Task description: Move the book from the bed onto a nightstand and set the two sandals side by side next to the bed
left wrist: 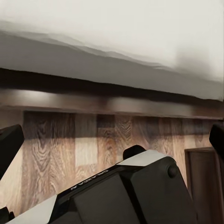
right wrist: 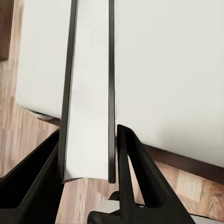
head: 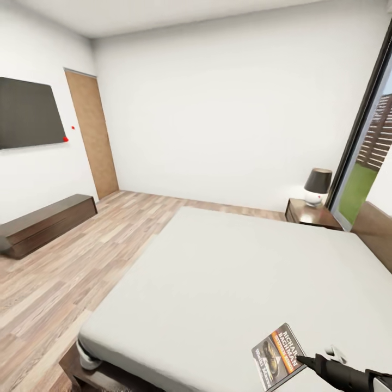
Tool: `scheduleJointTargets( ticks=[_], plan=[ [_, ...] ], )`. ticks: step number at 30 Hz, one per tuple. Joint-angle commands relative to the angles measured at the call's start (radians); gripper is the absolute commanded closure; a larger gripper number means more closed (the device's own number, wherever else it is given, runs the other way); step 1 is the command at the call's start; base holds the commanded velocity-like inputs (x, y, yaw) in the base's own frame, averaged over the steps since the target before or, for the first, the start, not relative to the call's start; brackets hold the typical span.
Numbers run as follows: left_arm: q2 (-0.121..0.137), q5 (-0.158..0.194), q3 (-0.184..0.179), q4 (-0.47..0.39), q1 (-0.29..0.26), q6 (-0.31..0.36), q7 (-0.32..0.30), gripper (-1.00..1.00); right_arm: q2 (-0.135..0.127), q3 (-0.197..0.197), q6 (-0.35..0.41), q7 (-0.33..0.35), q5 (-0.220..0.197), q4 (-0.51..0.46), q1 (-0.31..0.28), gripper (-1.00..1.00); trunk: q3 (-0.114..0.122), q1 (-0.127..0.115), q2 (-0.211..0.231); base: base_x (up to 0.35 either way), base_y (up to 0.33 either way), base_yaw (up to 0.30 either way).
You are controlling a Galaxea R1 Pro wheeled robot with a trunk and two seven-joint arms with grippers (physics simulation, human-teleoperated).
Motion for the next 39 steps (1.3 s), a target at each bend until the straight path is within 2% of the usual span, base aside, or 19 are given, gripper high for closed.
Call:
scheduleJointTargets(
  ticks=[1, 39],
  plan=[
    [0.0, 0.006, -0.009, 0.001, -0.001, -0.006, -0.002, -1.0, 0.0, 0.002, 0.008, 0.004, -0.012, 0.001, -0.001, 1.0, -0.002, 0.0, -0.002, 0.0, 0.0, 0.293],
    [-0.002, 0.003, -0.01, 0.001, 0.0, -0.005, -0.002, -1.0, 0.007, 0.004, 0.006, -0.003, -0.01, 0.001, -0.001, 1.0, -0.002, 0.0, -0.002, 0.0, 0.0, 0.293]
  ],
)
